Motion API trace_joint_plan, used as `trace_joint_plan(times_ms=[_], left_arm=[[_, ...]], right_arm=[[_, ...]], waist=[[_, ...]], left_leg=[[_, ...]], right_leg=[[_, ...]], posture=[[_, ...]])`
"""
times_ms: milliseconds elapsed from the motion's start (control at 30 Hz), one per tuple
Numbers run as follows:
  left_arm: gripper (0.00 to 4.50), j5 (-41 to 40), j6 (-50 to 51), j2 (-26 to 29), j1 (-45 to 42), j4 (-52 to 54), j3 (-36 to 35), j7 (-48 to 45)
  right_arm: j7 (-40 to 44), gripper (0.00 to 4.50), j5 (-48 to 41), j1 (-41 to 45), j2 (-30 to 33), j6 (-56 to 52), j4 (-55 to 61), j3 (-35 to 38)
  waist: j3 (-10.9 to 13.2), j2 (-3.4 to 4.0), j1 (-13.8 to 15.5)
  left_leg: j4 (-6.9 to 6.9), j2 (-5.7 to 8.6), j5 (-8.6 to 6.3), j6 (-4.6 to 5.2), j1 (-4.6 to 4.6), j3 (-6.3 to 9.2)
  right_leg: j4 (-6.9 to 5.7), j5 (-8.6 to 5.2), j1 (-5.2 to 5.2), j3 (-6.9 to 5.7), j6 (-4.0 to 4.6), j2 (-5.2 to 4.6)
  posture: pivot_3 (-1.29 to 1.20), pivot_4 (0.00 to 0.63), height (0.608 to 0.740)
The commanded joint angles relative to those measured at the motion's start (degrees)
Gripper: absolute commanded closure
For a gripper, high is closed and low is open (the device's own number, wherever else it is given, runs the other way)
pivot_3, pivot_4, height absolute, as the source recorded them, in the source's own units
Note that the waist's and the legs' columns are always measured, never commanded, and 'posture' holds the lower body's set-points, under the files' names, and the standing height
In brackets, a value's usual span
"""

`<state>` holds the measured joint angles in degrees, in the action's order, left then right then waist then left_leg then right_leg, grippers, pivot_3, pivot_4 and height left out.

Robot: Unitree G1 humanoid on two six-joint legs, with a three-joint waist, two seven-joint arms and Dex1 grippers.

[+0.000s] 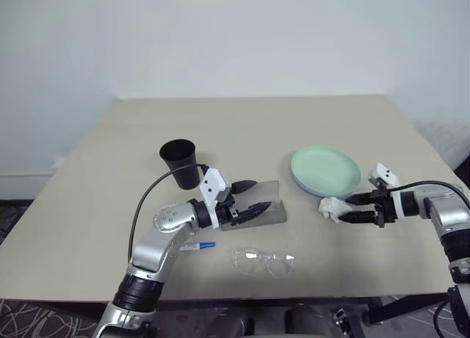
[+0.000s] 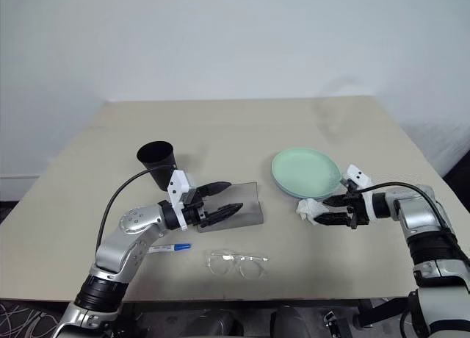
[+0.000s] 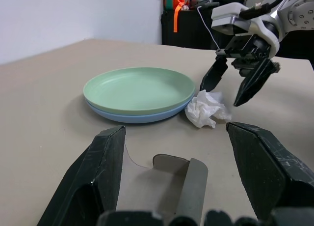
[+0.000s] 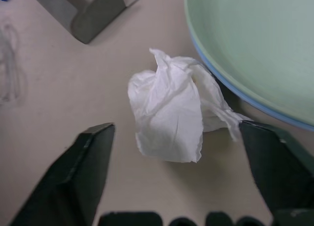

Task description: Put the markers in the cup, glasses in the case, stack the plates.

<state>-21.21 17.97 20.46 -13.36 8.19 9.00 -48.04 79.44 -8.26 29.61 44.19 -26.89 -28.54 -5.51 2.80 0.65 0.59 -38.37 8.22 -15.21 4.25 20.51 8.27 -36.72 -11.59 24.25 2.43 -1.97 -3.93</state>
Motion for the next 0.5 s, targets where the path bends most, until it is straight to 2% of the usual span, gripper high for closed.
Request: trace_joint_plan(times_ms=[33,300,500], left_arm=[[1.03,-0.1,-1.1,0.0,-1.2,0.7,-0.9,0.1],[1.03,0.0,-1.2,0.0,-1.2,0.6,-0.9,0.1],[1.03,0.0,-1.3,0.0,-1.2,0.6,-0.7,0.0]], right_arm=[[-0.2,1.6,-0.7,0.9,0.3,0.9,1.0,0.5],[3.4,4.47,-4.3,0.6,1.2,0.3,3.6,1.9],[5.9,4.47,-9.9,0.9,2.1,-2.9,8.3,5.2]], waist=[[0.0,0.0,0.0],[0.0,0.0,0.0],[0.0,-0.02,0.0]], left_leg=[[0.0,0.0,0.0,0.0,0.0,0.0],[0.0,0.0,0.0,0.0,0.0,0.0],[0.0,-0.01,-0.01,0.01,0.02,0.01]], right_leg=[[0.0,0.0,0.0,0.0,0.0,-0.01],[0.01,0.0,0.0,0.0,-0.01,0.0],[0.03,0.0,-0.01,-0.02,-0.02,0.0]], posture=[[0.0,0.0,0.74],[0.0,0.0,0.74],[0.0,0.0,0.74]])
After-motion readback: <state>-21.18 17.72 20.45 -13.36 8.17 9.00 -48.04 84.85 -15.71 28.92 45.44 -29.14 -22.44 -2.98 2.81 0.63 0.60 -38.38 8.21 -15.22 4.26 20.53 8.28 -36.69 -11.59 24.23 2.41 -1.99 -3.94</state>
